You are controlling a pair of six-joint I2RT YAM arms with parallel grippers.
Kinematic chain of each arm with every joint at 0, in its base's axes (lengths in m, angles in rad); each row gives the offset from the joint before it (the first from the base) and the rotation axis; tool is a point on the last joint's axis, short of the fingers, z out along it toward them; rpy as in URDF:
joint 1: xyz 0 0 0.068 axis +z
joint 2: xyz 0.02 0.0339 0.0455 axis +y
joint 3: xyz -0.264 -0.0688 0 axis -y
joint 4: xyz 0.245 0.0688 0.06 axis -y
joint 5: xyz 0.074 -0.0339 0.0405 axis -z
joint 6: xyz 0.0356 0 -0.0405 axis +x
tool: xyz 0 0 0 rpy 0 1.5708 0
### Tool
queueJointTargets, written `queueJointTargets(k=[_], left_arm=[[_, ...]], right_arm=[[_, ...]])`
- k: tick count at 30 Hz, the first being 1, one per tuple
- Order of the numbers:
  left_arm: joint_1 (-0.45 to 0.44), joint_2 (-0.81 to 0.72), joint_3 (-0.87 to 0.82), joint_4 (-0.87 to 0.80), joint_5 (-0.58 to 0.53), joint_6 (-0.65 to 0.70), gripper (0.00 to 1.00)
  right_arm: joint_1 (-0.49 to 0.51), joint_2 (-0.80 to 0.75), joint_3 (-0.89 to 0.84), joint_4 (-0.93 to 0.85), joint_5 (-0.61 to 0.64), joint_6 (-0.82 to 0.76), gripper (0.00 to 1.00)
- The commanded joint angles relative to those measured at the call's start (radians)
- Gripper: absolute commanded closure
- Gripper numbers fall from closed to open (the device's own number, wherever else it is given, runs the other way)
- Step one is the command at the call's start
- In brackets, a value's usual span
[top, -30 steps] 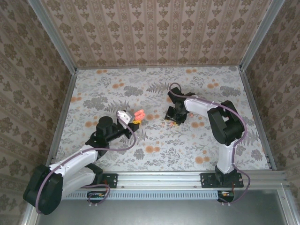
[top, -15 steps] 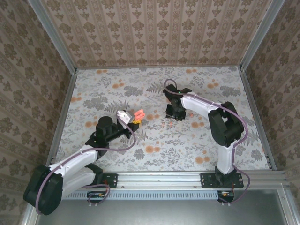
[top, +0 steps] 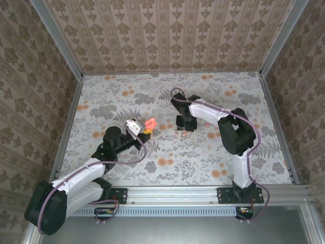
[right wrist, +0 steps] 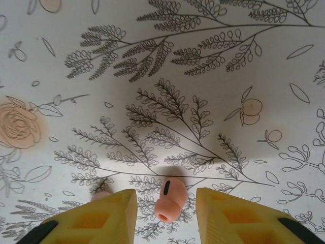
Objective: Insert the wireless bluetooth earbuds into the charging case
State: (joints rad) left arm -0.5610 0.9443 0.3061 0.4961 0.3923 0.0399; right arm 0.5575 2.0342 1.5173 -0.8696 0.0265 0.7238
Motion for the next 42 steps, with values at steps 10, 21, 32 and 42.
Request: queueJointTargets(k=[10, 21, 32, 42], left_arm=[[0.010, -0.019, -0.018, -0.023, -0.008, 0.015, 0.80], [0.012, -0.020, -0.019, -0.022, -0.010, 0.015, 0.80], [0.012, -0.017, -0.019, -0.022, -0.008, 0.015, 0.80], [0.012, 0.011, -0.013, -0.005, 0.015, 0.001, 0.80]], right_arm=[[0.007, 0.034, 0.010, -0.035, -0.020, -0.013, 0.66], [0.009, 0.061, 0.004, -0.037, -0.025, -0.018, 0.69], [0.009, 0.037, -0.031, -0.007, -0.014, -0.018, 0.75], [0.009, -0.071, -0.127, 0.103, 0.008, -0.022, 0.78]])
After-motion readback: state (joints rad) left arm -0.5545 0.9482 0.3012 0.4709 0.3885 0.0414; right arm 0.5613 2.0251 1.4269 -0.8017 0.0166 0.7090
